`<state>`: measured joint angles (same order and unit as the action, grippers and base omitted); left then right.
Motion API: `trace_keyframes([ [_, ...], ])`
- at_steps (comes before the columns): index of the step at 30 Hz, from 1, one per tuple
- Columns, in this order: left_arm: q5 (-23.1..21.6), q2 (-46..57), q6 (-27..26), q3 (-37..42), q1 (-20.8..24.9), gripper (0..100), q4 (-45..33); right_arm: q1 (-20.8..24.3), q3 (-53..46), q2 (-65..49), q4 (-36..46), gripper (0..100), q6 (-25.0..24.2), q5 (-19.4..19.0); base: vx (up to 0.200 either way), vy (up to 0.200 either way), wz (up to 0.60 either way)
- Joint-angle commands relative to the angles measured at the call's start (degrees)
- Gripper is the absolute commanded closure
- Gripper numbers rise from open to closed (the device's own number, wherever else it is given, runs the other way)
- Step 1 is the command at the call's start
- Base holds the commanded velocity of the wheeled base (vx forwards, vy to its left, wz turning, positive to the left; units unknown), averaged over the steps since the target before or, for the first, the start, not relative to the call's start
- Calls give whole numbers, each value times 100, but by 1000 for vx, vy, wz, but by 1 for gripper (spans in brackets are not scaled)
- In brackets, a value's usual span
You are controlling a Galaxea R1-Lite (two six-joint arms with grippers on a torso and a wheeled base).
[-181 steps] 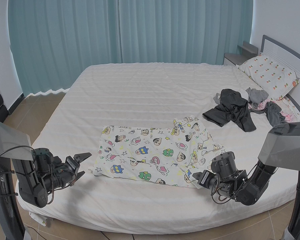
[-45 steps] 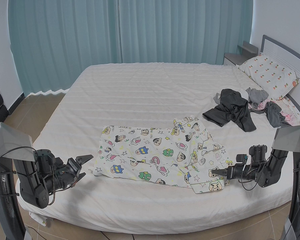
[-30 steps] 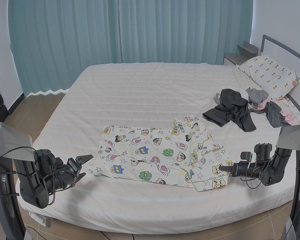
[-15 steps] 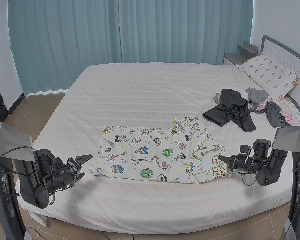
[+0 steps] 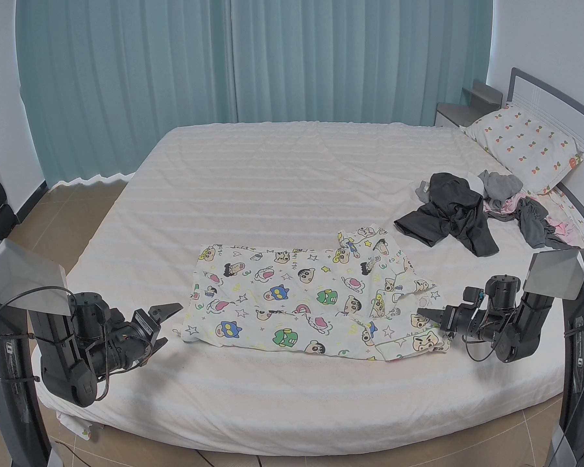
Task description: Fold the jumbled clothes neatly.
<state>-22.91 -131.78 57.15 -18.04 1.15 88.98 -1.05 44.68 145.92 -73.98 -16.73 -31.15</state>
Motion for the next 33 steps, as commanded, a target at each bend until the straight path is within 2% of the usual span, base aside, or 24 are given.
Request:
trace_keyframes([
  [1, -3, 21, 7, 46, 0, 0, 102, -18, -47, -73, -72, 0, -15, 144, 0, 0, 0],
  [4, -21, 21, 7, 99, -9, 0, 102, -18, -170, -222, -186, 0, -103, 249, 0, 0, 0],
  [7, -30, 30, 7, 134, -9, 0, 102, 105, -478, -618, -573, 0, -577, 293, 0, 0, 0],
  [10, -30, 56, 16, 205, -9, 0, 102, 245, -785, -890, -890, 0, -744, 355, 0, 0, 0],
  [20, -38, 126, 33, 301, -35, 0, 102, 957, -1585, -995, -1101, 0, -788, 381, 0, 0, 0],
  [26, -47, 126, 16, 345, -27, 0, 102, 975, -1594, -802, -960, 0, -771, 373, 0, 0, 0],
  [33, -56, 232, 42, 521, -44, 0, 102, 764, -1304, -442, -538, 0, -771, 364, 0, 0, 0],
])
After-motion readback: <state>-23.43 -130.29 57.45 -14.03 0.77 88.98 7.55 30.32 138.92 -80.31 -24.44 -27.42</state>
